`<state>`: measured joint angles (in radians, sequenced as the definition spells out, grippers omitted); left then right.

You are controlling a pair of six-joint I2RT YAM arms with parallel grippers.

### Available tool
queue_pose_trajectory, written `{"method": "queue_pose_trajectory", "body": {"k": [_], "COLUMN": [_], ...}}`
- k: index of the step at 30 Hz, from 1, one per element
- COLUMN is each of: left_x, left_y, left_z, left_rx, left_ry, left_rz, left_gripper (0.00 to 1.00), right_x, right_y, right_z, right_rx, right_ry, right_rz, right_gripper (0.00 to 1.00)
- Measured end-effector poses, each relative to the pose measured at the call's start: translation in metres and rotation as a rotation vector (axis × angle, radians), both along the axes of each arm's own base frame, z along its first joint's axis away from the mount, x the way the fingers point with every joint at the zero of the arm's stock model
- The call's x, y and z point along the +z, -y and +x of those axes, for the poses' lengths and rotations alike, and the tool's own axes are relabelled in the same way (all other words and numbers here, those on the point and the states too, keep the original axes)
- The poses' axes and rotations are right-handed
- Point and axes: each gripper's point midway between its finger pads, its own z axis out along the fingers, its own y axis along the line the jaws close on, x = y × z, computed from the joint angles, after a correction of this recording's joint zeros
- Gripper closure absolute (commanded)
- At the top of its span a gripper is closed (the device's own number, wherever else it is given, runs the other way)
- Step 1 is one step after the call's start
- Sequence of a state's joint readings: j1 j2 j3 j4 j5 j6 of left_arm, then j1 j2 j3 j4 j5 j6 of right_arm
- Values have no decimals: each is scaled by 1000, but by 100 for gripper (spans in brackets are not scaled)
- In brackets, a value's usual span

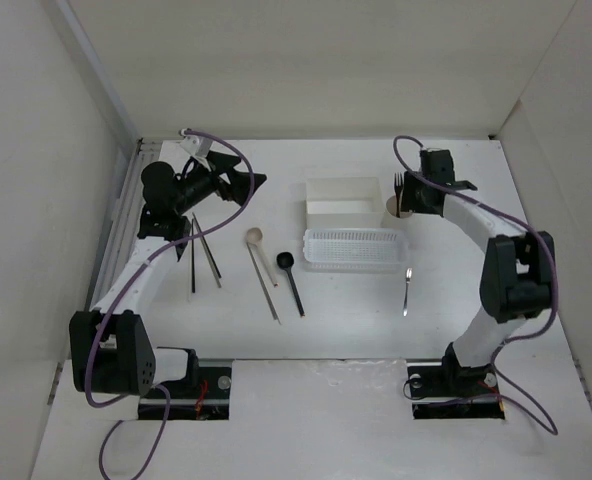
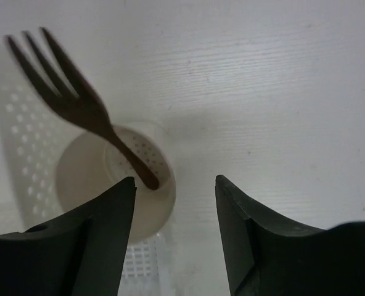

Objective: Sort the eating utensils into containers

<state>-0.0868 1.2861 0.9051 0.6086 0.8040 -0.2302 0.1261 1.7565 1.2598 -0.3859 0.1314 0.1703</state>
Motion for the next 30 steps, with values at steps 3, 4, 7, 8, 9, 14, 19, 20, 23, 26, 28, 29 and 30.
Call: {"method": "queue_pose_trajectory", "body": {"k": [3, 4, 7, 8, 9, 14, 19, 20, 23, 26, 28, 29, 30], "left_x": [0, -1, -2, -3, -4, -1, 0, 0, 0, 1, 1, 2, 1], "left_y": [-4, -5, -7, -7, -7, -8, -11, -11, -12, -12, -12, -12, -12], "left_z": [-3, -5, -7, -7, -7, -6, -4, -4, -5, -7, -8, -8, -8], "left_rx": [12, 12, 18, 20, 21, 26, 37, 39, 43, 43, 43, 44, 46], "left_ry": [7, 9, 11, 9, 9, 22, 25, 27, 28, 32, 33, 34, 34], "left_rz": [-1, -1, -1, -1, -1, -3, -4, -4, -4, -4, -4, -5, -5], "left_gripper": [0, 0, 0, 0, 0, 0, 0, 0, 0, 0, 0, 0, 0], "right_x": [42, 58, 94, 97, 97, 53, 55, 57, 62, 71, 76, 74, 70], "right_y": [2, 3, 5, 6, 7, 11, 11, 11, 10, 12, 15, 17, 17], "right_z": [-11, -16, -24, -28, -30, -51, -48, -47, -46, -45, -43, -44, -46], "right_rx": [10, 11, 5, 0, -8, -37, -50, -50, -62, -91, -113, -124, -132], "right_ry": [144, 206, 390, 425, 461, 428, 457, 467, 464, 432, 399, 371, 334], "right_rz": [9, 14, 33, 37, 43, 50, 61, 63, 73, 67, 55, 51, 47], "right_gripper": [38, 38, 37, 37, 35, 35, 34, 34, 29, 31, 35, 42, 46]}}
